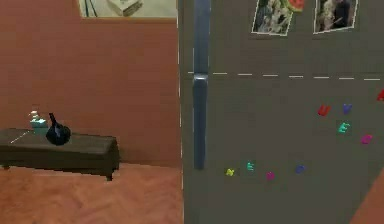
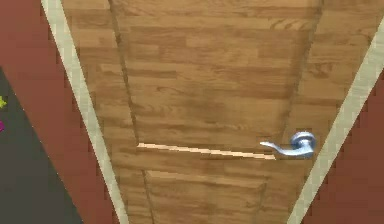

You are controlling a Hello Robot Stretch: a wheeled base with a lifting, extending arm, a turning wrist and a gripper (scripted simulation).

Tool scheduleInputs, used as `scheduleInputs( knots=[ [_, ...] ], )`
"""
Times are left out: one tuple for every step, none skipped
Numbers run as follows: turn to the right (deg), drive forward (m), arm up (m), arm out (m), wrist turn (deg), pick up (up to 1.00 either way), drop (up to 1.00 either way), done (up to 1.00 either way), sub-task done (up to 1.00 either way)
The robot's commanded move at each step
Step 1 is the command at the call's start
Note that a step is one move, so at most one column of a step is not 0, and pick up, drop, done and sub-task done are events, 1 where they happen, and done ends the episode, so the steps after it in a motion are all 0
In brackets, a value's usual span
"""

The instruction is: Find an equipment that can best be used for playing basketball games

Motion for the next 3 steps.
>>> scheduleInputs(
  knots=[
    [-30.0,0.00,0.00,0.00,0.0,0.00,0.00,0.00,0.00],
    [0.0,0.95,0.00,0.00,0.0,0.00,0.00,0.00,0.00],
    [-45.0,0.00,0.00,0.00,0.0,0.00,0.00,0.00,0.00]
  ],
)
